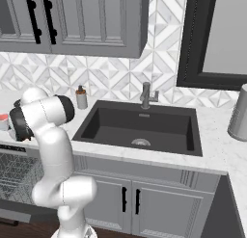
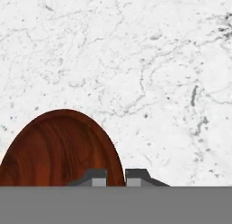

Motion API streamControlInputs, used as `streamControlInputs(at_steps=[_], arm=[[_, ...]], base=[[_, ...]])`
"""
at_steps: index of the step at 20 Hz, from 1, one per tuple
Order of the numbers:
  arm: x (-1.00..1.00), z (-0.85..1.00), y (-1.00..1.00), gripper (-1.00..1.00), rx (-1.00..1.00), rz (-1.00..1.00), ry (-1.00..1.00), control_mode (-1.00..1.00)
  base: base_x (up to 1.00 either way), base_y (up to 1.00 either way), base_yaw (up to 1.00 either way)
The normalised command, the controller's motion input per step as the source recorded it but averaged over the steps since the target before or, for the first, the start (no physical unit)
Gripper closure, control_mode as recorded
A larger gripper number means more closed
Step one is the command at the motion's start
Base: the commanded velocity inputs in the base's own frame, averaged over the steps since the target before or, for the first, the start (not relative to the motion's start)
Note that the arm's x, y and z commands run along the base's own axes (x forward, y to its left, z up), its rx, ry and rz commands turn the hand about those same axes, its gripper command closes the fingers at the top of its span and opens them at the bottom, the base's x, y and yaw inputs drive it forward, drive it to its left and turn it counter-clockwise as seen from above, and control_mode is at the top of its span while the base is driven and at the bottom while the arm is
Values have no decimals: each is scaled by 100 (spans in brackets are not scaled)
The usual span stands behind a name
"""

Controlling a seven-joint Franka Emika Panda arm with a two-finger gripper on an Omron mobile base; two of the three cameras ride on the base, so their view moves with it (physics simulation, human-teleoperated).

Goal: Pick up the cup and bowl from the counter, place them in the dishwasher, and close the dishwasher door.

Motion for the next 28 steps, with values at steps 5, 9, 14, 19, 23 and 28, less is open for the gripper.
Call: streamControlInputs(at_steps=[5,9,14,19,23,28], arm=[[-75,40,2,100,7,-22,-12,-100],[-68,58,24,100,0,-25,-4,-100],[-55,52,41,100,11,-34,15,-100],[-61,22,27,100,20,-53,27,-100],[-64,-1,8,100,17,-70,23,-100],[-37,-19,2,100,2,-60,24,-100]], base=[[0,0,0],[0,0,0],[0,0,0],[0,0,0],[0,0,0],[0,0,0]])
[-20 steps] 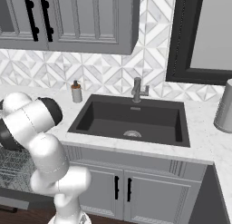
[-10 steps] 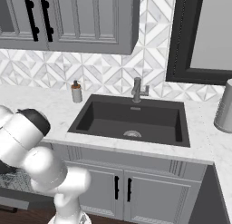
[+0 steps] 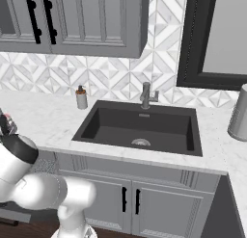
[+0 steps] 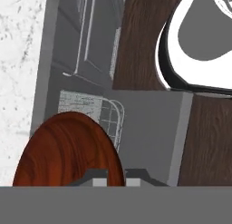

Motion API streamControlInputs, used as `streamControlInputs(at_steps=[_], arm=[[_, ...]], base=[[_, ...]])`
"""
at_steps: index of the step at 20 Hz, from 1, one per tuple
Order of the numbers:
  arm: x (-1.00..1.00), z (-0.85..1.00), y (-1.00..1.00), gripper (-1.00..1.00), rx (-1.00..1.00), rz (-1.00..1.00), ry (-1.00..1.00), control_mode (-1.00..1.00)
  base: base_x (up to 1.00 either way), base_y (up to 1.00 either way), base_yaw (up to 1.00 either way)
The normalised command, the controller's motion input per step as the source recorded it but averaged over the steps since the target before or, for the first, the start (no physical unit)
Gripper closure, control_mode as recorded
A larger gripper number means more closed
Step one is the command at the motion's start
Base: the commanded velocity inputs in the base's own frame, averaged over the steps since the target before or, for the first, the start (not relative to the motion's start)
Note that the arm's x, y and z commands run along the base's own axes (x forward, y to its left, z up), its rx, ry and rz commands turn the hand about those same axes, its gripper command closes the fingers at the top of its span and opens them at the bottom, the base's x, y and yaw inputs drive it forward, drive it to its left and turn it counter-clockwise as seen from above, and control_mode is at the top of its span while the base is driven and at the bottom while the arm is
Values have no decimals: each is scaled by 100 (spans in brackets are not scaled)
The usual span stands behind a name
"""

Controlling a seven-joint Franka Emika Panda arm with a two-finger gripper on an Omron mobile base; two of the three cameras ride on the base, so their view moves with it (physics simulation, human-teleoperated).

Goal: Pick up the cup and bowl from the counter, place them in the dishwasher, and close the dishwasher door.

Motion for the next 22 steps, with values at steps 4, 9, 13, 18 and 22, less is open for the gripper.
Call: streamControlInputs(at_steps=[4,9,13,18,22], arm=[[-67,-51,-2,100,0,-24,-1,-100],[-52,-55,32,100,-10,-3,-4,-100],[2,-45,32,100,-10,-2,0,-100],[21,-37,46,100,-10,0,2,-100],[21,-35,58,100,-10,0,-5,-100]], base=[[0,0,0],[0,0,0],[0,0,0],[0,0,0],[0,0,0]])
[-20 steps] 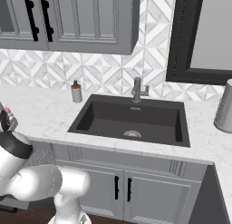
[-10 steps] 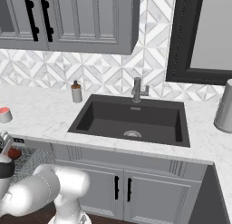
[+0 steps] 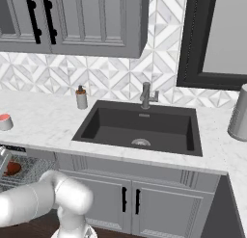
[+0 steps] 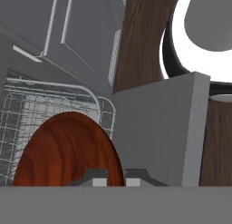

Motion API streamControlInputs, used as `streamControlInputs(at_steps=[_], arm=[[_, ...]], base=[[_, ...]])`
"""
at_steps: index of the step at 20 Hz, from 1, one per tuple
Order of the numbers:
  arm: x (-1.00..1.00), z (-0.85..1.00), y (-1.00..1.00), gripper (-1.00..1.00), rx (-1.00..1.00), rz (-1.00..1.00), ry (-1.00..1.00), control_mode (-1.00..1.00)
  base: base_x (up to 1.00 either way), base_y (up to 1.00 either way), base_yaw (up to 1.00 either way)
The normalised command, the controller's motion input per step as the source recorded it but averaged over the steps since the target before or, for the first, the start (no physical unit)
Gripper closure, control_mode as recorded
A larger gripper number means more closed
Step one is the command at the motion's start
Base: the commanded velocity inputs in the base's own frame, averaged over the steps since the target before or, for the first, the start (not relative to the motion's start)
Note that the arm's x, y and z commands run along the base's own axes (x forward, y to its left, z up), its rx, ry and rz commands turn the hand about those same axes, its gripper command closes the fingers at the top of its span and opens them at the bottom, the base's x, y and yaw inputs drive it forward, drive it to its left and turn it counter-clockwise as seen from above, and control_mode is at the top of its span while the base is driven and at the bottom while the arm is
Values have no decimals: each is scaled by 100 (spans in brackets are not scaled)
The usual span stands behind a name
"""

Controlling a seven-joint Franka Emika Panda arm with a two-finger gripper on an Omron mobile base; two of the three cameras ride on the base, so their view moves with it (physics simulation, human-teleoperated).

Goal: Pick up the cup and bowl from the counter, place them in the dishwasher, and close the dishwasher door.

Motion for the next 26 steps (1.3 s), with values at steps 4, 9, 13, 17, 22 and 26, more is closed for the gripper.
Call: streamControlInputs(at_steps=[4,9,13,17,22,26], arm=[[32,-38,9,100,-2,0,-7,-100],[30,-45,0,100,0,0,0,-100],[39,-51,0,100,0,1,0,-100],[43,-42,0,100,0,0,4,-100],[32,-45,0,100,0,0,7,-100],[4,-44,27,100,-5,0,-4,-100]], base=[[0,0,0],[0,0,0],[0,0,0],[0,0,0],[0,0,0],[0,0,0]])
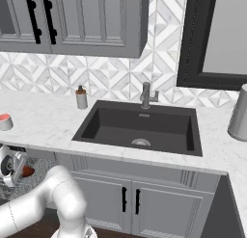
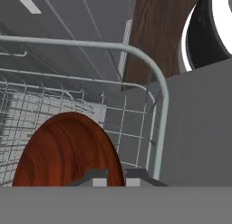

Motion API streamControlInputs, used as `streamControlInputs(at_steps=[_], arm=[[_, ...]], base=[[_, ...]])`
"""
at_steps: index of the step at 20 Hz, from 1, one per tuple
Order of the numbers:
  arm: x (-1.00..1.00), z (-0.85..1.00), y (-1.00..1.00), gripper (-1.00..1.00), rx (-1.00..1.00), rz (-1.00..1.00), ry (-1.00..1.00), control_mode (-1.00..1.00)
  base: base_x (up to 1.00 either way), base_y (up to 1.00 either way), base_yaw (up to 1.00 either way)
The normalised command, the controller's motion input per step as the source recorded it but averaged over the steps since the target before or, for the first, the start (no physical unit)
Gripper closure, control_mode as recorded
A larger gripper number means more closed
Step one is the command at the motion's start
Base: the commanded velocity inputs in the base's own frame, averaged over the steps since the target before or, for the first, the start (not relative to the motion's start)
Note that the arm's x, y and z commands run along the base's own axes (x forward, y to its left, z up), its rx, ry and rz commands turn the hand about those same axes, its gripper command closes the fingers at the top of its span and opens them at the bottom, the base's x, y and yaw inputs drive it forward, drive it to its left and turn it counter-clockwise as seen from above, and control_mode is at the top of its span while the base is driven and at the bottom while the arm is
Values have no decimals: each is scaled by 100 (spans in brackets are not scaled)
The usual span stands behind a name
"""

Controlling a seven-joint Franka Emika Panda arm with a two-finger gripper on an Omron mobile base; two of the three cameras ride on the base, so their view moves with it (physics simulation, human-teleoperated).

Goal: Pick up the cup and bowl from the counter, place them in the dishwasher, and close the dishwasher door.

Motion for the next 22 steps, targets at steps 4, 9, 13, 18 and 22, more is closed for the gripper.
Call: streamControlInputs(at_steps=[4,9,13,18,22], arm=[[13,-35,32,100,-6,0,-1,-100],[18,-14,3,100,0,0,6,-100],[15,-36,0,100,0,0,18,-100],[20,-46,0,100,0,0,10,-100],[2,-26,0,100,0,1,0,-100]], base=[[0,0,0],[0,0,0],[0,0,0],[0,0,0],[0,0,0]])
